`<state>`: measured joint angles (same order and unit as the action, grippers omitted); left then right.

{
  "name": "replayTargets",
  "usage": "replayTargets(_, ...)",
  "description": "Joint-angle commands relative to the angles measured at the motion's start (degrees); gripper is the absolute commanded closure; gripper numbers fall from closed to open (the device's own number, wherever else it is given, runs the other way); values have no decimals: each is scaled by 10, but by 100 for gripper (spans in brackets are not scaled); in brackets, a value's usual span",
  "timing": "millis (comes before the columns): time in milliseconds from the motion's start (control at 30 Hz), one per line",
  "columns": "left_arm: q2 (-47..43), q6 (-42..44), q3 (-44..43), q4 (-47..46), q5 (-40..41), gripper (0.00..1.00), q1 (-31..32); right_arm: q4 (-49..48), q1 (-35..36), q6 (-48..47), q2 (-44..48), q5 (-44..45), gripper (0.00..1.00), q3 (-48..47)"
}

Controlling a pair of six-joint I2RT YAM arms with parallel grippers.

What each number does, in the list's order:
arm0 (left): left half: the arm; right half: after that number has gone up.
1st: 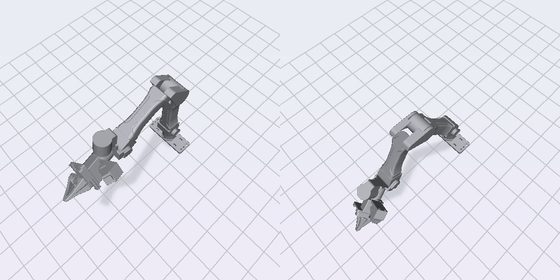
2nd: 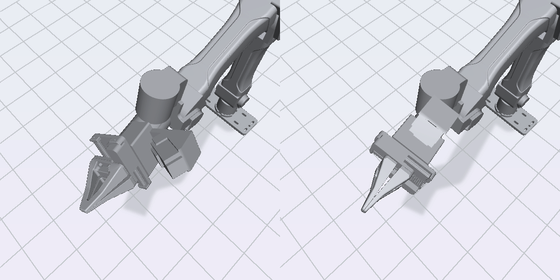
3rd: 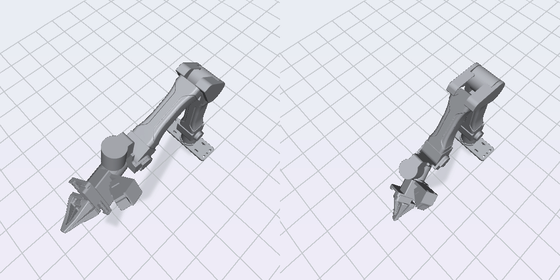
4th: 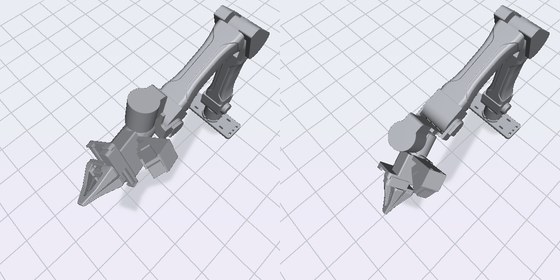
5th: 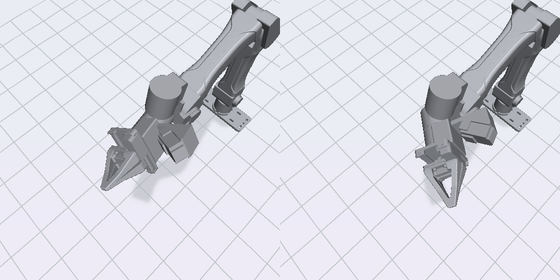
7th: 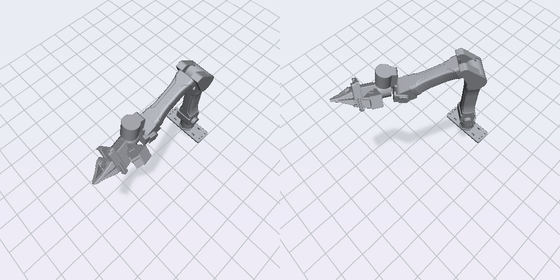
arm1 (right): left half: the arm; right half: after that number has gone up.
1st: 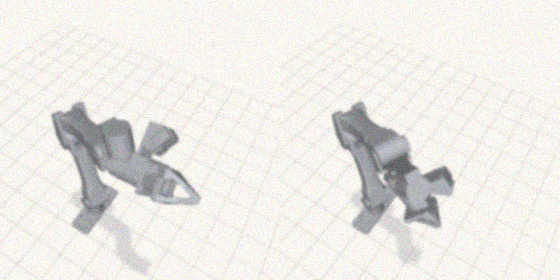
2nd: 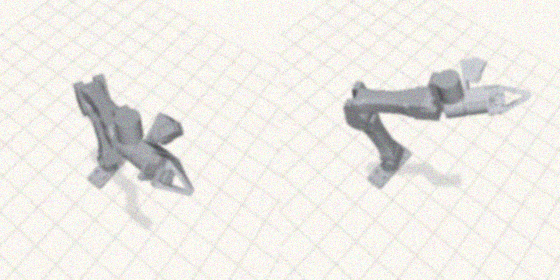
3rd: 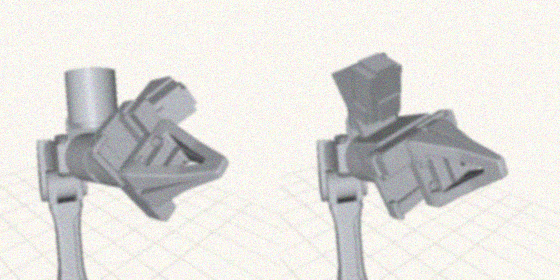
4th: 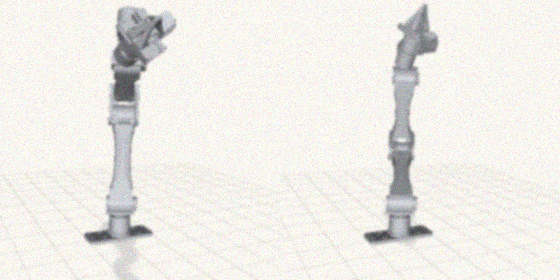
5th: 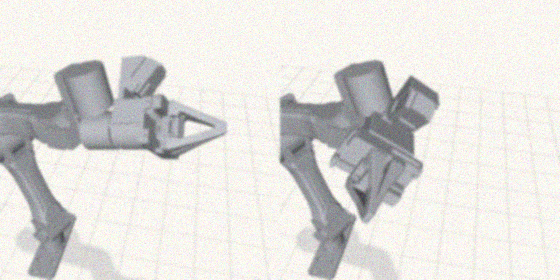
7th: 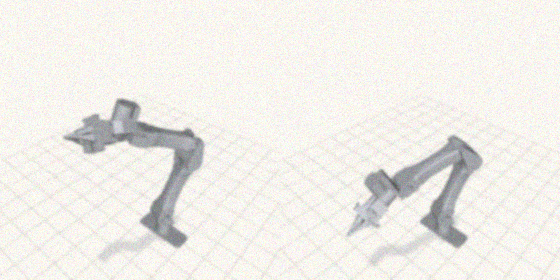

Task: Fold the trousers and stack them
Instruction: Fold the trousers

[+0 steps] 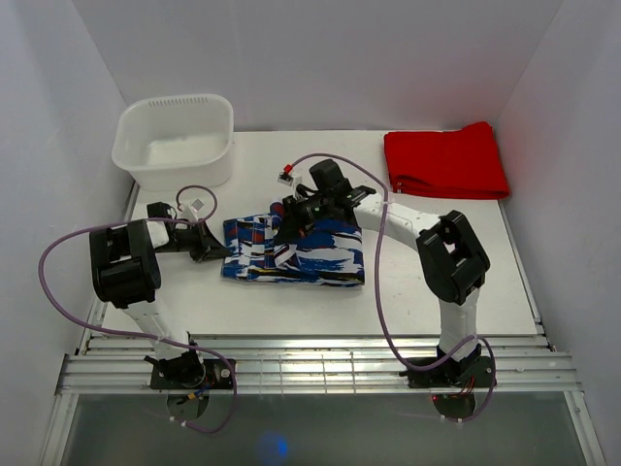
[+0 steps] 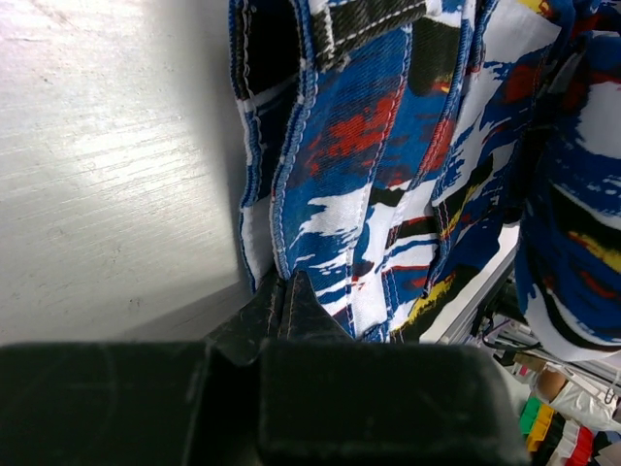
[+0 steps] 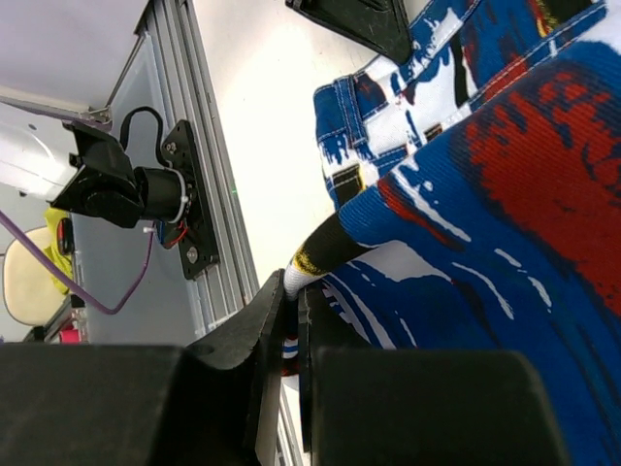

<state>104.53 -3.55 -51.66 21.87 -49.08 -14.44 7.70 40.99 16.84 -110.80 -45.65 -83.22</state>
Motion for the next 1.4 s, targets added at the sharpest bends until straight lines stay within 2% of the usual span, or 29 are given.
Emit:
replayTargets(0, 1, 7, 21, -2, 23, 100, 14, -70, 20, 48, -14, -3, 92, -42)
replayTargets(533, 0, -4, 34, -16, 14, 100, 20, -131, 61, 120, -123, 14, 92, -120)
replayTargets(1367, -15, -25, 67, -47, 33, 100, 33, -149, 102, 202, -203, 82, 92, -193)
